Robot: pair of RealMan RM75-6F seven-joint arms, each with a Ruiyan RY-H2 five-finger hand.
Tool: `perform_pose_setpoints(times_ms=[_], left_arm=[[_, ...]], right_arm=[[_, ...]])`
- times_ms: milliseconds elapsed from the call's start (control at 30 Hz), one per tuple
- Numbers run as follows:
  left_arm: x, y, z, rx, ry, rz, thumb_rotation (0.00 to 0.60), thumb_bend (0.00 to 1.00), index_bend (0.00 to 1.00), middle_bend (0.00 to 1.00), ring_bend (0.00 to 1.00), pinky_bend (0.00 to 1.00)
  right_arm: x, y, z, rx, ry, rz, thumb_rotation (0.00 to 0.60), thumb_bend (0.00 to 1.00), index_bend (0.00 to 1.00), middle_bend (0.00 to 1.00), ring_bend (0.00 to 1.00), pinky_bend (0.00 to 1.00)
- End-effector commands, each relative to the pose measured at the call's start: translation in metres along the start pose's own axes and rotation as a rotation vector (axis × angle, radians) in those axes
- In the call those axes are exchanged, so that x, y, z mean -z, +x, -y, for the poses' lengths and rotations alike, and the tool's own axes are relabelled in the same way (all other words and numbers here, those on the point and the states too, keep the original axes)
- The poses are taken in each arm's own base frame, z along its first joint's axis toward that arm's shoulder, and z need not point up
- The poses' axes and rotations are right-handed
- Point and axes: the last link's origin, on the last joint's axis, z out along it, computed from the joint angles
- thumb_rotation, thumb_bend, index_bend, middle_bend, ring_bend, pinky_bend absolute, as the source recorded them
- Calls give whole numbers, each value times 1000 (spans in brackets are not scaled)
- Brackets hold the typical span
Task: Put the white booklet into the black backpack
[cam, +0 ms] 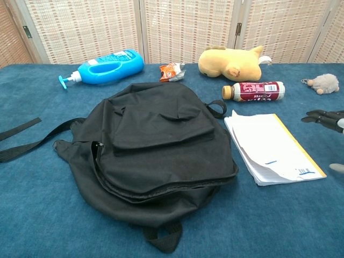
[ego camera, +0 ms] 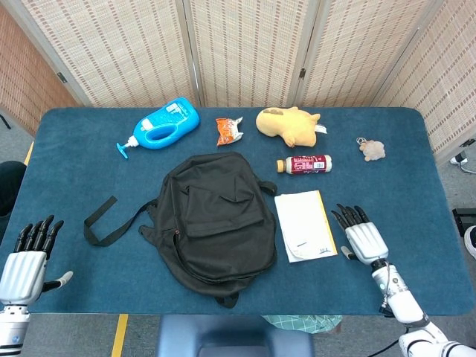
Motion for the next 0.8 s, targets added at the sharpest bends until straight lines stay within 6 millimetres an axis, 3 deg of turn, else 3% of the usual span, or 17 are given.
perform_pose_setpoints(times_ms=[33, 433, 800], left_arm=[[0, 0, 1, 2, 4, 1, 600, 122, 35, 41, 61, 0], [0, -2, 2, 2, 9, 5, 600, 122, 34, 41, 62, 0], [0, -4, 5, 3, 17, 9, 600, 122, 34, 41, 61, 0]], right_arm=[[-2, -1, 2, 2, 6, 7, 600, 335, 0, 14, 28, 0], [-7, -6, 23, 32, 77, 23, 600, 335, 0, 10, 22, 0], [-5, -2, 67, 27, 222, 6, 600, 335, 0, 10, 20, 0]])
